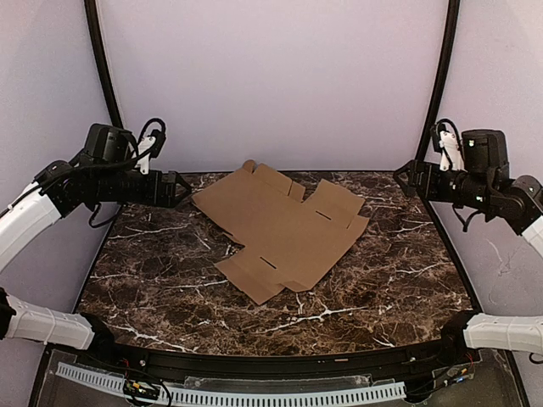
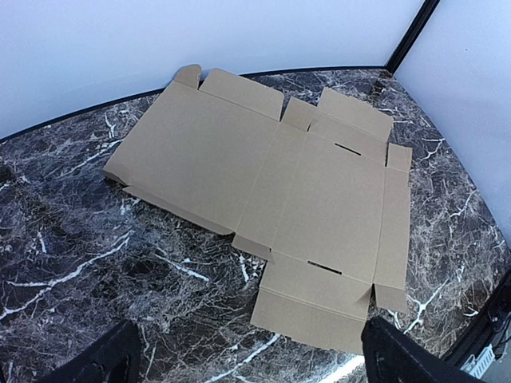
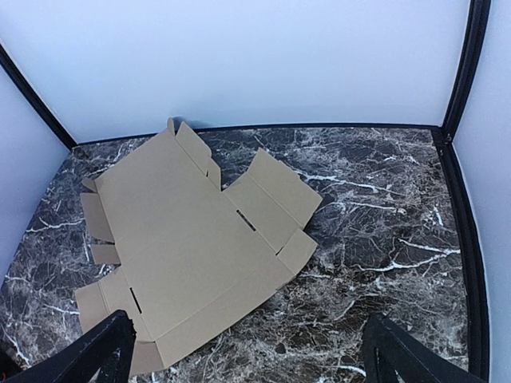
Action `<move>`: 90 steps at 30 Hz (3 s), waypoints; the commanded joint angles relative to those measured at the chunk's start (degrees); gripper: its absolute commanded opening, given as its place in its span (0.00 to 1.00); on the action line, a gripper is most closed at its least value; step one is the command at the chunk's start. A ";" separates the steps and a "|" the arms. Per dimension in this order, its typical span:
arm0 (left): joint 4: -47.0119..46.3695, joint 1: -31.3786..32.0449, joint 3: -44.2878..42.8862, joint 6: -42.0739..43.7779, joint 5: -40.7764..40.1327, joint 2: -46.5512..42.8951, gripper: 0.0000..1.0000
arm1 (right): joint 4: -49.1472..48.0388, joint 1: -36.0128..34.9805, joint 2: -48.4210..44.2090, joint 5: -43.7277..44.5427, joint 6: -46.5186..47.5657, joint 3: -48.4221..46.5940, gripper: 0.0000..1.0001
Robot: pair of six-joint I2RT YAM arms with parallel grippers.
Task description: Fold the paper box
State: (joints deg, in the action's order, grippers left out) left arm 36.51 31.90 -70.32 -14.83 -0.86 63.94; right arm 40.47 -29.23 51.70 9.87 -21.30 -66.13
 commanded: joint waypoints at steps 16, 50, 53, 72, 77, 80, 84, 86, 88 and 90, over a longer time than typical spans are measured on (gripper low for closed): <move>-0.32 0.15 4.10 -1.07 2.27 -6.76 0.97 | -12.41 -0.21 -8.37 -14.13 -7.50 15.96 0.99; 1.53 0.14 7.12 -1.88 4.35 -10.27 0.97 | -66.60 -1.96 27.66 -22.38 -46.31 40.65 0.81; 1.78 0.13 7.19 -1.75 4.08 -10.40 0.97 | -70.55 -1.97 31.17 -23.29 -48.41 41.07 0.78; 2.93 0.12 5.55 -0.62 3.36 -9.52 0.97 | -96.48 -1.92 52.53 -26.29 -59.86 44.01 0.55; 3.10 0.15 5.61 -0.68 3.35 -9.67 0.98 | -101.14 -1.96 56.47 -26.76 -61.37 44.13 0.47; 3.35 0.16 5.57 -0.71 3.20 -9.78 0.98 | -102.76 -1.93 57.87 -26.74 -61.98 44.33 0.43; 3.44 0.11 5.53 -0.71 3.12 -9.89 0.98 | -103.07 -1.96 58.49 -26.58 -62.09 44.01 0.37; 3.40 0.09 5.61 -0.73 3.13 -9.89 0.98 | -102.75 -1.99 58.71 -26.48 -61.99 43.62 0.35; 3.33 0.11 5.61 -0.80 3.19 -9.82 0.98 | -102.70 -2.00 58.91 -26.39 -61.91 43.26 0.32; 3.31 0.14 5.61 -0.88 3.22 -9.80 0.98 | -102.53 -1.95 59.16 -26.34 -61.81 42.83 0.29</move>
State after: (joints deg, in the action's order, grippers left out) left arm 38.30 31.90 -64.23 -16.05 2.50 54.52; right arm -63.99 -30.76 109.27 -16.93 -83.33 -23.14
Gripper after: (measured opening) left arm 0.977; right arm 0.306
